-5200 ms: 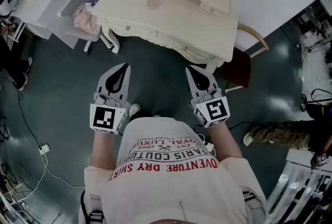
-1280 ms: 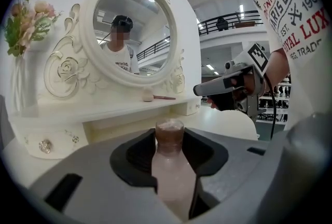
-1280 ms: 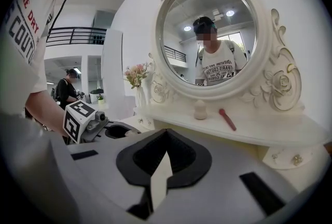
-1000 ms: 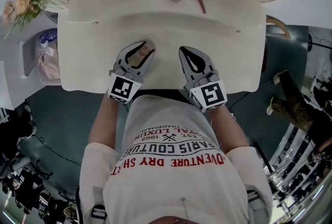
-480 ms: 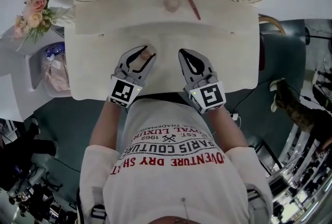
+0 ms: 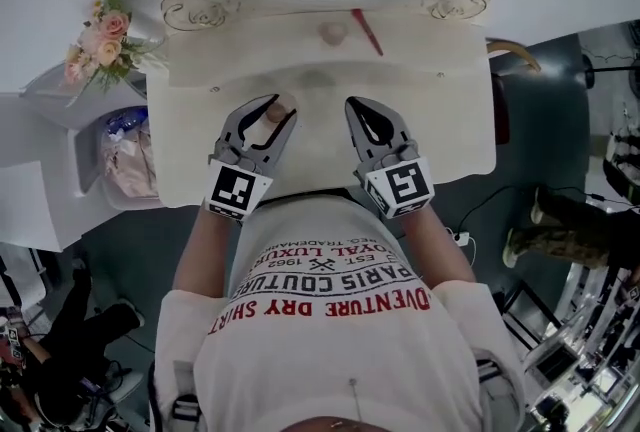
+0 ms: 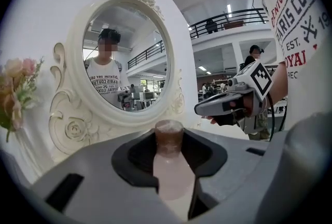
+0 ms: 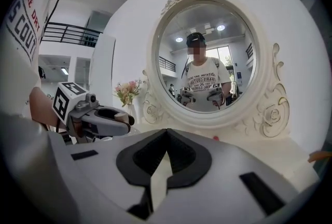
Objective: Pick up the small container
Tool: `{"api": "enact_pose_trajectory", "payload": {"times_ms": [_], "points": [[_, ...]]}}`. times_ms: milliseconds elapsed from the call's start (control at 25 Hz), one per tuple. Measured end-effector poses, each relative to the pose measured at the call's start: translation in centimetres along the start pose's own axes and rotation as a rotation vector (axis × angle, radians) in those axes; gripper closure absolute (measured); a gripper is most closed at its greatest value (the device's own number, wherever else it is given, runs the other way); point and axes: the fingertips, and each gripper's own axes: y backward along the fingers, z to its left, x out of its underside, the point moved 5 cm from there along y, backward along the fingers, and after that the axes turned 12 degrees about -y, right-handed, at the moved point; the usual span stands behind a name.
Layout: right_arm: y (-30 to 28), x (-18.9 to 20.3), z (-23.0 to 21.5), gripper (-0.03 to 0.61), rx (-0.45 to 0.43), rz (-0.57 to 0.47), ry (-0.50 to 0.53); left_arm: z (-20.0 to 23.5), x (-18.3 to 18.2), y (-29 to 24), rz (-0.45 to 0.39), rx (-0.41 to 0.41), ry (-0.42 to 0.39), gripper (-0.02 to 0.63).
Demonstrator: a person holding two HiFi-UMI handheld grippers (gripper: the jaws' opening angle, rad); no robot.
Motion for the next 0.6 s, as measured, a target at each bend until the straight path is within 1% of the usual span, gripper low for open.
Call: {"api": "enact_pose_trajectory", "payload": {"times_ms": [160, 280, 600], "points": [[0.6, -1.1, 0.8, 0.58, 0.019, -0.02, 0.004, 0.7, -1.6, 1.6, -0.008, -0.006, -0.024, 0.471], [0.6, -2.0, 1.2, 0.58, 0.021, -0.035, 0.027, 1.7, -2.5, 2.2, -0.024, -0.02, -0.039, 0.471], [0.9, -3.9, 2.3, 0.58, 0.014, -0.066, 0.069, 2.6, -4.5, 3.7, -0.048, -0.032, -0.036, 0.471]]}}
